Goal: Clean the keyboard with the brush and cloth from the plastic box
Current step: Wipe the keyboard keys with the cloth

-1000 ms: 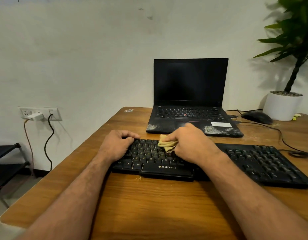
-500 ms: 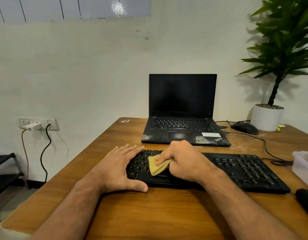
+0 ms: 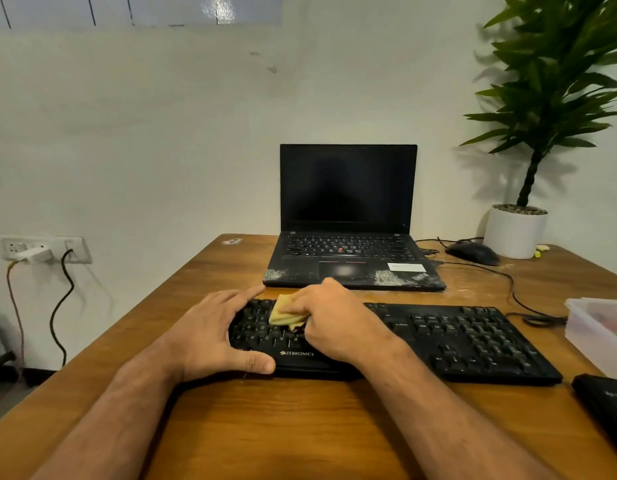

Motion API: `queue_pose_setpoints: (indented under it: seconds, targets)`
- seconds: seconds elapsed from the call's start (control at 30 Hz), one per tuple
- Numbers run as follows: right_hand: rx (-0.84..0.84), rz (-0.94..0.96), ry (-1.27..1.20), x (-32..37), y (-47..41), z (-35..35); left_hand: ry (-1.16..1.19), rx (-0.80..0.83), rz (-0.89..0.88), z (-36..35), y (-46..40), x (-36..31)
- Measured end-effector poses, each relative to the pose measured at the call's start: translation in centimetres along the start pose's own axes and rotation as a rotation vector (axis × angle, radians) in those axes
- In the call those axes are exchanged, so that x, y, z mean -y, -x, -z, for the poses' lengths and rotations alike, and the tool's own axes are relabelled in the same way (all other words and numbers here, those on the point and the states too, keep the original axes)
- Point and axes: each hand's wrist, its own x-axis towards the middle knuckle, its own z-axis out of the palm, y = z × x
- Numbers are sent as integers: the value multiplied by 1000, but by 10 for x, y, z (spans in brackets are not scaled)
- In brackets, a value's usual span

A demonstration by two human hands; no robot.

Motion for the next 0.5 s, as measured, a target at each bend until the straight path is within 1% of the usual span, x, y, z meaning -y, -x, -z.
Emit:
queue_pose_setpoints:
  seconds: [0.07, 0.13, 0.2, 0.27, 0.33, 0.43, 0.5]
  targets:
    - [46, 32, -111, 4, 4, 4, -18, 10, -9, 1, -3, 2]
    - [66, 96, -148, 7, 10, 4, -14, 22, -17, 1, -4, 4]
    - [99, 182, -94, 10, 16, 3, -13, 42, -25, 1, -3, 4]
    - [155, 216, -22, 10, 14, 0, -16, 66, -27, 0, -3, 4]
    - [144, 161, 24, 6, 5, -1, -20, 66, -22, 0, -4, 5]
    - [2, 13, 123, -7, -9, -3, -25, 47, -25, -1, -6, 4]
    - [-21, -41, 83, -9, -14, -8, -18, 46, -23, 0, -5, 4]
